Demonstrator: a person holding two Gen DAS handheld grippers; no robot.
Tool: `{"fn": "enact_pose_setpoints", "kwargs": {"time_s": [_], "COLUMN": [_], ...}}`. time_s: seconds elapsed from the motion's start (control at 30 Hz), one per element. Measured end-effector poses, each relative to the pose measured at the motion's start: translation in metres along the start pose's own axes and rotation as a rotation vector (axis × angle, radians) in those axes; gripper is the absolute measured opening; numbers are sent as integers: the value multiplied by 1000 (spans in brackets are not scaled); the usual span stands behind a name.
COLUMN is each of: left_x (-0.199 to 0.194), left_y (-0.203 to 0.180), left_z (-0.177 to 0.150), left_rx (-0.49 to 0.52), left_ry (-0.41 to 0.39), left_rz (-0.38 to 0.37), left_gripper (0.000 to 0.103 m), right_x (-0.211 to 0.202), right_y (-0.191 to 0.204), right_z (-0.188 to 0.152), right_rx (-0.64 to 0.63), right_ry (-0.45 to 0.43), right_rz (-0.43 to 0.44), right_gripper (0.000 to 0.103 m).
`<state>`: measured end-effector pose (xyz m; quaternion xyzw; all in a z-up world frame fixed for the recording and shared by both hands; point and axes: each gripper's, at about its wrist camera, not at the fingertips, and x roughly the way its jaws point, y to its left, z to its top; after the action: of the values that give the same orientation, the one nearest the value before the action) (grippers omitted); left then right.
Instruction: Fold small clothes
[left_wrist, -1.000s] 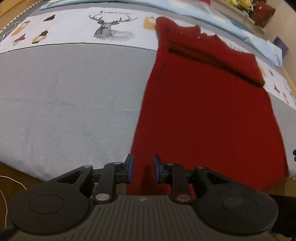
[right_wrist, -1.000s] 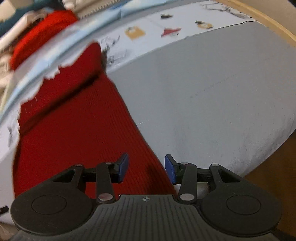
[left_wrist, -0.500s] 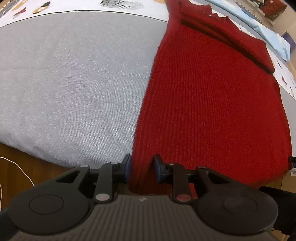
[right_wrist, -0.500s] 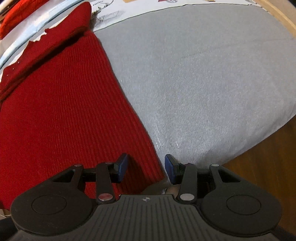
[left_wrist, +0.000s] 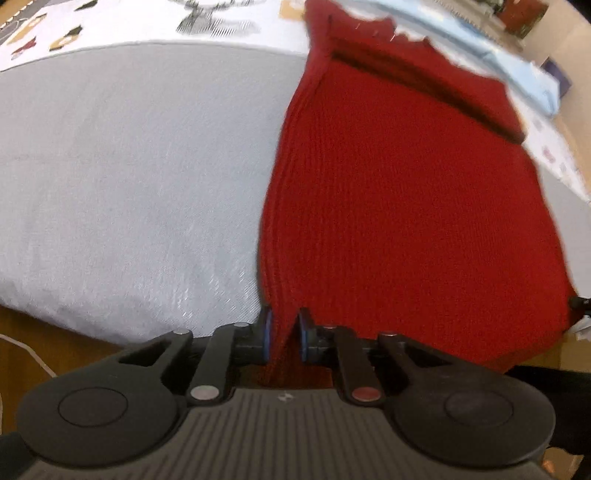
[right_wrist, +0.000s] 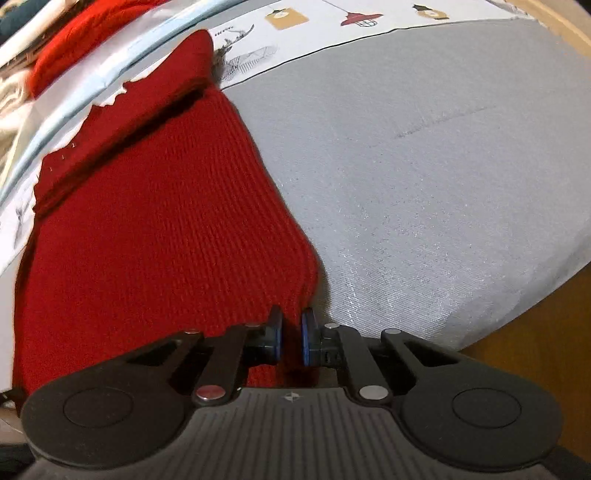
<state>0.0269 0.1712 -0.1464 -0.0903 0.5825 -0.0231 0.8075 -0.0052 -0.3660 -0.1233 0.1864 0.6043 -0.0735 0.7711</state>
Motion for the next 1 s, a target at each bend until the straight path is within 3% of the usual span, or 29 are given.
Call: {"fn": "enact_pose_setpoints", "kwargs": {"time_s": [0.1,0.23,0.27,0.33,0.47,0.6,0.77,0.8,0.9,1.0], "left_x": [4,5,3,-1,-6,-1,-4,-5,-13,-38], "left_y": [-1,0,0,-4,-6,-4,-10,-12,-22,-29], "left_z": [-3,-2,-2,-4,-8,-10,-9,-8,-7,-2], "left_rx": [12,-1,5,33,15,6,28,33,74,93], "left_ry": [9,7,1,-17,-30,7,-1,-5,-21,-61], "left_rz": [8,7,7,10,-12,7,28,31,26,-32], "left_gripper": [19,19,14,13,14,18,14,13,12,11], "right_x": [9,8,8,6,-4,8,11,10,1,-21], "right_y": [2,9,9,8,8,7,13,13,10,4], "right_z": [-5,-8,-8,-7,-5,-8,-12,-13,-11,0], "right_rx": [-16,-72,-69,-65,-46,-52,-95,-97,-88,-61], "right_ry": [46,37,36,26,-29,21,30,24,-6,-65], "right_rz": [-48,-65,-61,-43,24,-49,-52,-46,-26,41], "right_gripper": [21,21,22,13,11,18,22,15,11,10]}}
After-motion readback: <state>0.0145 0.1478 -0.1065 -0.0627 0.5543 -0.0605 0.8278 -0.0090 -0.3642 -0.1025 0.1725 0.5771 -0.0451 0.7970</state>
